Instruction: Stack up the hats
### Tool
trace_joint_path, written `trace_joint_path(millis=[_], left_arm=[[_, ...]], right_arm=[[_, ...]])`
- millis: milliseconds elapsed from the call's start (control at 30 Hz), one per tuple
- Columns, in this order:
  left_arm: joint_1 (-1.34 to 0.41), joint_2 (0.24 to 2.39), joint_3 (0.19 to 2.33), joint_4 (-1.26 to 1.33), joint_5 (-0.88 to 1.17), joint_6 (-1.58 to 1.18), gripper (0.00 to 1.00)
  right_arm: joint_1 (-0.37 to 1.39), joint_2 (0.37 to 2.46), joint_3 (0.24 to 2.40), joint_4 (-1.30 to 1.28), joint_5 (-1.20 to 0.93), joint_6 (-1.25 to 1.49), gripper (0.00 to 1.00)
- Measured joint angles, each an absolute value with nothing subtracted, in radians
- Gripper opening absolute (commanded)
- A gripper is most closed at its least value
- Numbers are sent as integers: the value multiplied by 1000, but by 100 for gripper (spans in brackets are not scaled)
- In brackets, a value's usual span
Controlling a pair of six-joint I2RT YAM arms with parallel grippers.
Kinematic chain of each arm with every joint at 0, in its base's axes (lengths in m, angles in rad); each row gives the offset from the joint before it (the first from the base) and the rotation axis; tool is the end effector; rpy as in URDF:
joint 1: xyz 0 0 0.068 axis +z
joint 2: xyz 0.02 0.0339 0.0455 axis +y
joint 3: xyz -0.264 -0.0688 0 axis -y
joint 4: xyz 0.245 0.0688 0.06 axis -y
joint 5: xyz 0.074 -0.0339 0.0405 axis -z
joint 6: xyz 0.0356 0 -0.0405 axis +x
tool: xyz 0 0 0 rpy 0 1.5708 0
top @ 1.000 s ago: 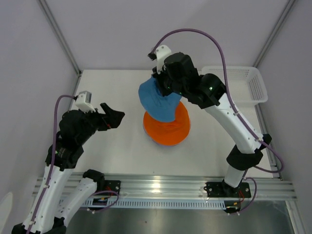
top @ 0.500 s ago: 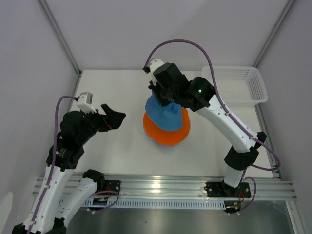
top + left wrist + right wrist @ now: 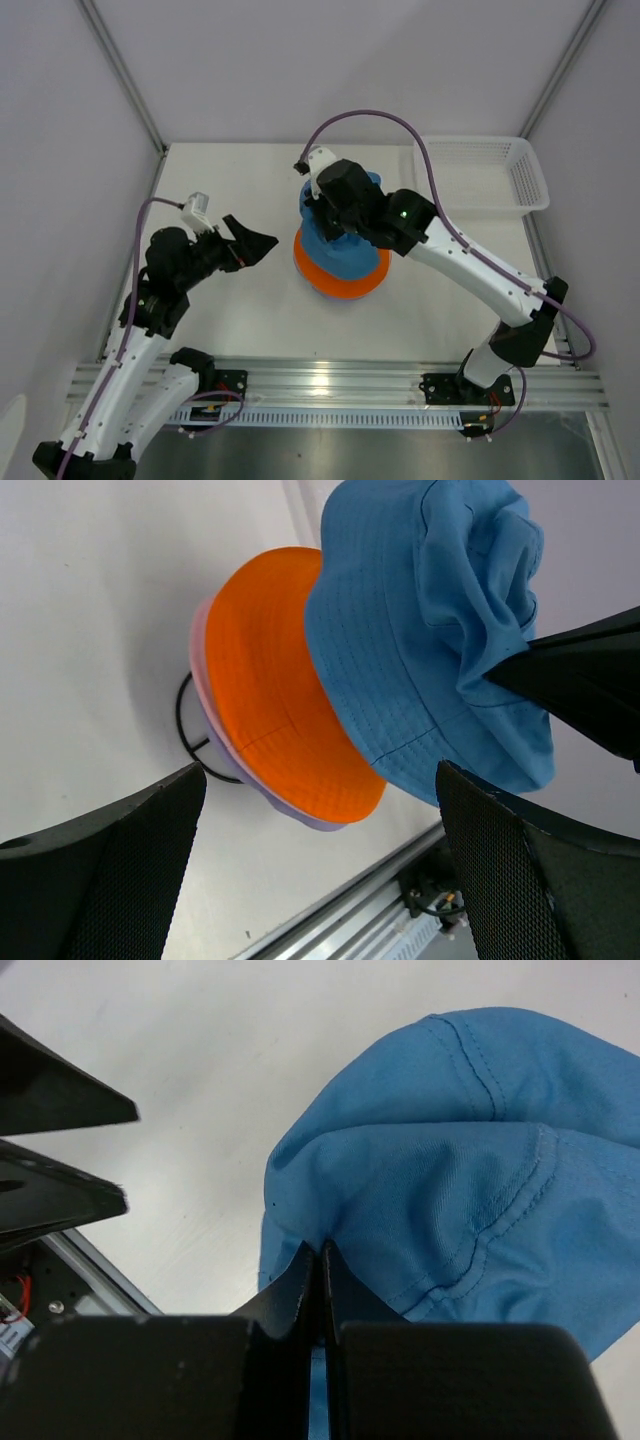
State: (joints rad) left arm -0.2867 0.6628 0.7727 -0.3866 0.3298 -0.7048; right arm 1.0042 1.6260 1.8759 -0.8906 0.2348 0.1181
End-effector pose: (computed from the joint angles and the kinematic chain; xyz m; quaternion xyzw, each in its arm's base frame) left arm 0.1429 -0.0542 0.3330 -0.0665 0.7904 -0.3981 0.4608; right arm 0.1917 0.2860 0.4309 -0.3331 0.8245 0.1484 0.4328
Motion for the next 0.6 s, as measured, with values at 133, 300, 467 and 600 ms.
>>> trace_joint_path(millis=[133, 300, 467, 600], left_arm=[[-287, 671, 718, -305, 367, -767, 99], [-287, 691, 659, -198, 394, -838, 99], [-287, 720, 636, -106, 412, -888, 97], [-287, 732, 634, -78, 419, -901, 95]], right_arm=[[1004, 1524, 1720, -733, 208, 124, 16], [1004, 1476, 1632, -649, 193, 133, 19], [1004, 1493, 1605, -638, 192, 155, 51], [990, 1509, 1598, -633, 167, 167, 75]])
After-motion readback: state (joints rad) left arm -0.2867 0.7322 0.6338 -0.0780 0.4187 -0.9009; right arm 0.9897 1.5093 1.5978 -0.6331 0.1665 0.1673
